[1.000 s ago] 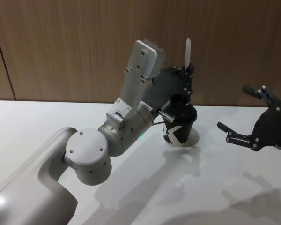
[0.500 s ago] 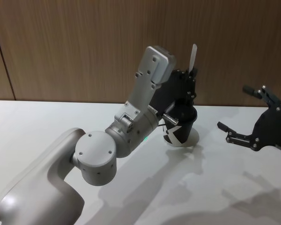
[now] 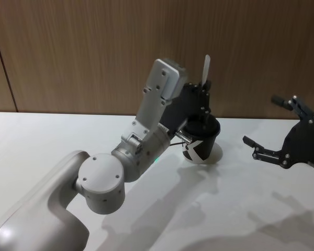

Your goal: Pick up the straw with one hand, pass it to the other hand, and insert it into the cup.

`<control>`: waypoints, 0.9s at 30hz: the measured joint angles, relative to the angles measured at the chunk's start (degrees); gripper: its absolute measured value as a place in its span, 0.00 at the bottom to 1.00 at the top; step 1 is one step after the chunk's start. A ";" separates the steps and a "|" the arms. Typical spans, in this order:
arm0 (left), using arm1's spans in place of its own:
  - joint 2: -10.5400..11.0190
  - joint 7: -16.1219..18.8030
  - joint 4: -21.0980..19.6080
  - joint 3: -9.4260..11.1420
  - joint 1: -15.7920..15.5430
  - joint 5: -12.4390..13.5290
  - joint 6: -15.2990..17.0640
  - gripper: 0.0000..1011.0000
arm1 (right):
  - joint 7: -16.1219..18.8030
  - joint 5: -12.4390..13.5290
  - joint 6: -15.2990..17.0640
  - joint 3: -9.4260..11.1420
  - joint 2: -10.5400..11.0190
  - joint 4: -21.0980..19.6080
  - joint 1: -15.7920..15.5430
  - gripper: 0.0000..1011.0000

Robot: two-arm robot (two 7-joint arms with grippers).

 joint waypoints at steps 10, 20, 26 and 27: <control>0.16 -0.33 -0.18 -1.92 1.34 -1.48 -0.91 0.01 | 0.00 0.00 0.00 0.00 0.00 0.00 0.00 0.99; 0.08 -3.43 0.23 -3.61 2.00 -4.35 -2.59 0.01 | 0.00 0.00 0.00 0.00 0.00 0.00 0.00 0.99; -0.11 -5.31 0.20 -4.07 2.20 -5.70 -2.96 0.01 | 0.00 0.00 0.00 0.00 0.00 0.00 0.00 0.99; -0.15 -5.73 0.10 -4.15 2.24 -5.98 -2.97 0.01 | 0.00 0.00 0.00 0.00 0.00 0.00 0.00 0.99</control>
